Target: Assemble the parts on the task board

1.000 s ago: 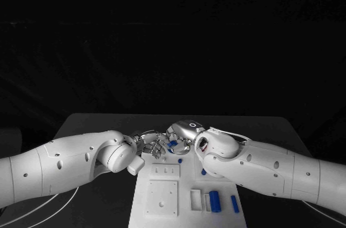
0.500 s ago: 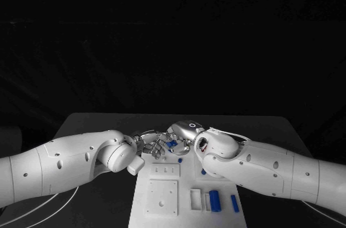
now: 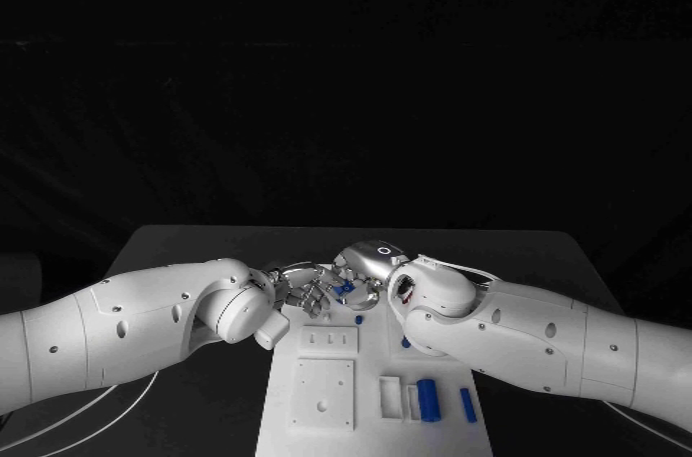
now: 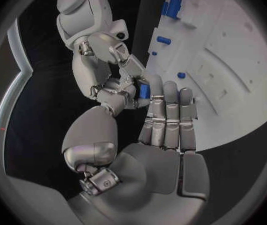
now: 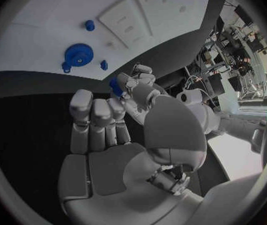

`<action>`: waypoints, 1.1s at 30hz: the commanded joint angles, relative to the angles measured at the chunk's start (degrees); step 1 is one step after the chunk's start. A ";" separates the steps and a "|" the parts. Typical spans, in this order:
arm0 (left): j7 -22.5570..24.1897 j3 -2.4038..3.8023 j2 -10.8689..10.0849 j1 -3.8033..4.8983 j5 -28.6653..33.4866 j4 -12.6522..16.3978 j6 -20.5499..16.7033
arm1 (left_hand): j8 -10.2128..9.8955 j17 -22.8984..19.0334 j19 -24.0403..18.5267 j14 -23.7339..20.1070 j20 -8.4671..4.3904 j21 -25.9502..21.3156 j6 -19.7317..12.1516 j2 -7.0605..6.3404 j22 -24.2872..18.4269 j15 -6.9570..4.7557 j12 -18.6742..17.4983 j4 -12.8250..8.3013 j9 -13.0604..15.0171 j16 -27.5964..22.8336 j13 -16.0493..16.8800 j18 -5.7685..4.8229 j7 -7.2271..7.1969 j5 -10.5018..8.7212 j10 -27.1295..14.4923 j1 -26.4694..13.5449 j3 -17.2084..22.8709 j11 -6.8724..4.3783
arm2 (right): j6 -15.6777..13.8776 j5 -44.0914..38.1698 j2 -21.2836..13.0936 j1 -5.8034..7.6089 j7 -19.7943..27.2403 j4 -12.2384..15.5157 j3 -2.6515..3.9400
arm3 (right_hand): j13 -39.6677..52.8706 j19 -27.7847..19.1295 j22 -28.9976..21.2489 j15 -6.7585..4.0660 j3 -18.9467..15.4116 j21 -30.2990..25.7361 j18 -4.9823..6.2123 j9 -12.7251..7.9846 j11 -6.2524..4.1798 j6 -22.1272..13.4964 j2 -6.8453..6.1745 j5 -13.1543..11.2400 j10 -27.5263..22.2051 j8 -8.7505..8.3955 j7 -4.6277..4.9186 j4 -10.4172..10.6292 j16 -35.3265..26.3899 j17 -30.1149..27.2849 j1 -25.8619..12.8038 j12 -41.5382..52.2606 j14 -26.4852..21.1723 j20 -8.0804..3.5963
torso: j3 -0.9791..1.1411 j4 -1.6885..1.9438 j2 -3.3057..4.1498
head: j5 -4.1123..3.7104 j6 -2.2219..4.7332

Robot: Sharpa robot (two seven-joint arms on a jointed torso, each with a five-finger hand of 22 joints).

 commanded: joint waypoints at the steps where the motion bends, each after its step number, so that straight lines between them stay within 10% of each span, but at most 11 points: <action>1: 1.34 0.25 0.45 0.23 -0.51 0.15 0.98 | -0.18 -0.07 -0.36 -0.20 -2.89 0.39 3.87 0.33 -0.10 -0.08 0.31 -0.32 0.05 0.22 -0.07 -0.42 -2.22 -0.20 -1.74 0.51 0.13 -1.59 | 1.24 -0.69 0.27 -0.20 0.68 0.45 -0.12 | 0.08 0.26 0.49 -0.36 0.27 0.00 3.90 1.49 0.14 2.56 0.44 0.24 0.35 0.13 2.00 0.00 -0.37 0.00 -0.11 0.35 -0.08 -0.30 | 0.03 0.06 0.00 | -0.05 -0.06; 8: 0.87 0.24 0.51 0.23 -1.23 0.10 1.02 | -0.14 -0.22 -0.37 -0.07 -2.98 0.57 4.28 1.32 -0.30 -0.18 0.58 -0.03 0.28 0.58 -0.16 -0.44 -2.41 -3.14 -1.50 0.59 -0.52 -1.73 | 1.28 -0.83 0.27 -0.21 0.56 0.70 -0.12 | 0.04 0.28 0.49 -0.36 0.31 -0.01 3.90 1.50 0.13 2.59 0.43 0.34 0.32 0.13 2.00 -0.01 -0.37 0.00 -0.16 0.31 -0.07 -0.29 | 0.03 0.00 0.00 | -0.13 -0.10; 33: -0.31 0.24 0.45 0.24 -2.78 0.20 0.80 | 0.03 -0.19 -0.05 0.39 -3.32 1.00 5.22 0.32 -0.66 -0.58 1.27 1.77 0.68 1.60 -0.15 -0.42 -2.80 -3.43 -0.76 -0.80 -1.48 -2.14 | 1.96 -2.88 0.25 -0.35 -0.61 1.51 -0.12 | 0.10 0.40 0.46 -0.42 0.55 -0.04 3.90 1.56 0.06 2.76 0.23 1.02 0.42 0.13 1.93 -0.21 -0.38 -0.01 -0.25 0.36 -0.03 -0.30 | -0.02 0.06 -0.01 | -0.10 -0.22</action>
